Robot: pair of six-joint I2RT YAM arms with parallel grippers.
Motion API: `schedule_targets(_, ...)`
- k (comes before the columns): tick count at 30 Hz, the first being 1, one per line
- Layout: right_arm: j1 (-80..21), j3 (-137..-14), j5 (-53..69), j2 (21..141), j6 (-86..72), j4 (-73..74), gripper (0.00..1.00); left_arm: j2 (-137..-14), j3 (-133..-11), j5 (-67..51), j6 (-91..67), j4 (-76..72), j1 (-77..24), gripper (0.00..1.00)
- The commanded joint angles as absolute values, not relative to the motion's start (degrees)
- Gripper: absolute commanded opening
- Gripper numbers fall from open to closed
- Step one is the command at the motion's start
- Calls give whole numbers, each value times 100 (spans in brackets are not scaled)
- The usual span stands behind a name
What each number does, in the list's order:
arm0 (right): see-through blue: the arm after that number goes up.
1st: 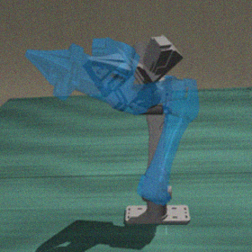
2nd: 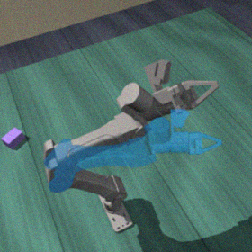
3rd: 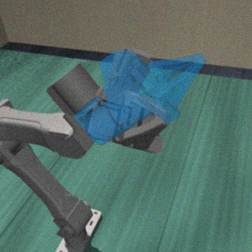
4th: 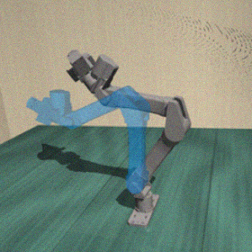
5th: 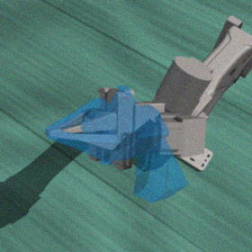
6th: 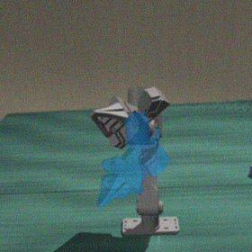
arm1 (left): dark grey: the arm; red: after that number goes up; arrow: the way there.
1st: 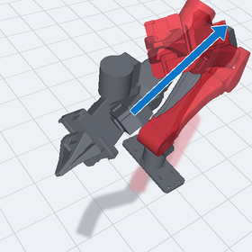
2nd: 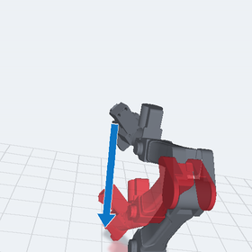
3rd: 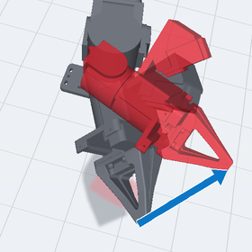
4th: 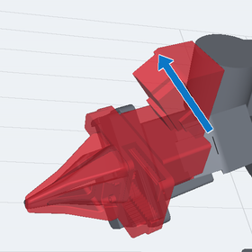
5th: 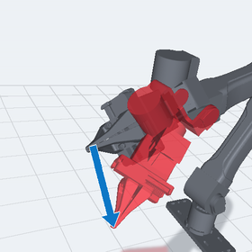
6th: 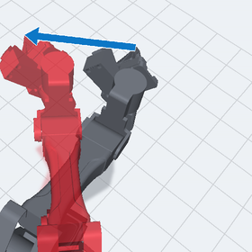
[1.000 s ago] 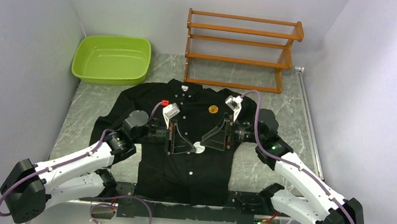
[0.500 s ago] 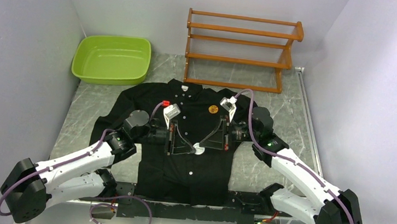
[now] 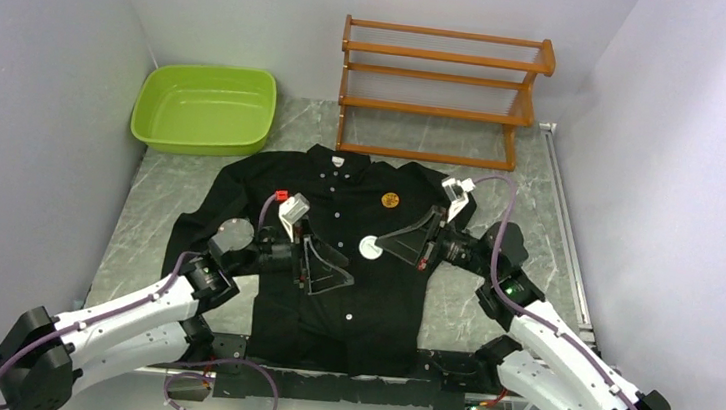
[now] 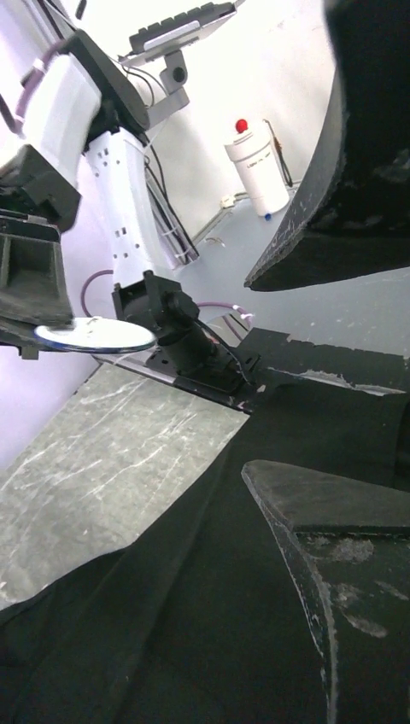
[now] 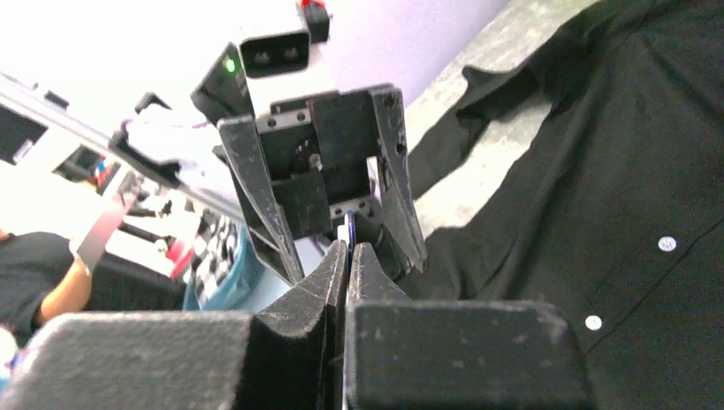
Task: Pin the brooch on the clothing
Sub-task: Adjust the brooch.
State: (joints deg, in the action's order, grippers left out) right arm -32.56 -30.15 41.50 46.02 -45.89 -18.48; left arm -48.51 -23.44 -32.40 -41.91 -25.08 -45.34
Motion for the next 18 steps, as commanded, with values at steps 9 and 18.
schedule_targets(9,-3261,-2745,3296,4595,-5683,-3113,0,-5762,-2280,-2864,-4760,-5446,-4570,47)
schedule_targets(18,-3261,-2833,3484,4722,-5676,-3250,0,-6367,-2538,-2716,-5090,-5949,-4596,49)
